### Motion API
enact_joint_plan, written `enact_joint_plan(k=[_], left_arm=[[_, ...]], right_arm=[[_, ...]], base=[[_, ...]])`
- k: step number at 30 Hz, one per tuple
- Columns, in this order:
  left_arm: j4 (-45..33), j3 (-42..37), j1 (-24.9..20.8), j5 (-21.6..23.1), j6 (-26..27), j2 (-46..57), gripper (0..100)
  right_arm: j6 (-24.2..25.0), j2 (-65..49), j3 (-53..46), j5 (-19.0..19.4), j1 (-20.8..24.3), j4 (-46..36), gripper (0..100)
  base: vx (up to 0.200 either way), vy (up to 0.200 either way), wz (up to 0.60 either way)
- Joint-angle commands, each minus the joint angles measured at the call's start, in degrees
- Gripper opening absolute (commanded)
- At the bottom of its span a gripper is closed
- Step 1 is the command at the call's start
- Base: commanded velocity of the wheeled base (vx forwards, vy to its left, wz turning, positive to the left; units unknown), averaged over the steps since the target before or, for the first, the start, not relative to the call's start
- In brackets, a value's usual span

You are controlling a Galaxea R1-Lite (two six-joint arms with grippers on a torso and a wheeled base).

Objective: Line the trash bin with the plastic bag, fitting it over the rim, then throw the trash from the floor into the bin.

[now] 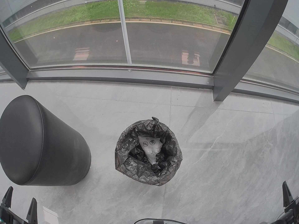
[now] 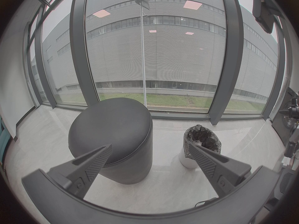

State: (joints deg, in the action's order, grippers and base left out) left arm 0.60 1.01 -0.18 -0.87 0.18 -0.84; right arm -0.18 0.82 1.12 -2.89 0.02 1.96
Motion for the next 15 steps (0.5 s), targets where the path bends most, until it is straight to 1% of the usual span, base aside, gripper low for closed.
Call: enact_joint_plan(k=[1,2,15], left_arm=[[0.02,-1.01,0.01,-0.01,-0.01,0.84,100],[0.02,-1.01,0.01,-0.01,-0.01,0.84,100],[0.02,-1.01,0.01,-0.01,-0.01,0.84,100]], right_arm=[[-0.26,-0.64,-0.77,5.00,0.15,-2.84,100],[-1.14,-0.64,-0.59,5.44,0.15,-3.37,100],[-0.26,-0.55,-0.68,5.61,0.24,-3.11,100]], base=[[0.000,0.000,0.00],[0.000,0.000,0.00],[0.000,0.000,0.00]])
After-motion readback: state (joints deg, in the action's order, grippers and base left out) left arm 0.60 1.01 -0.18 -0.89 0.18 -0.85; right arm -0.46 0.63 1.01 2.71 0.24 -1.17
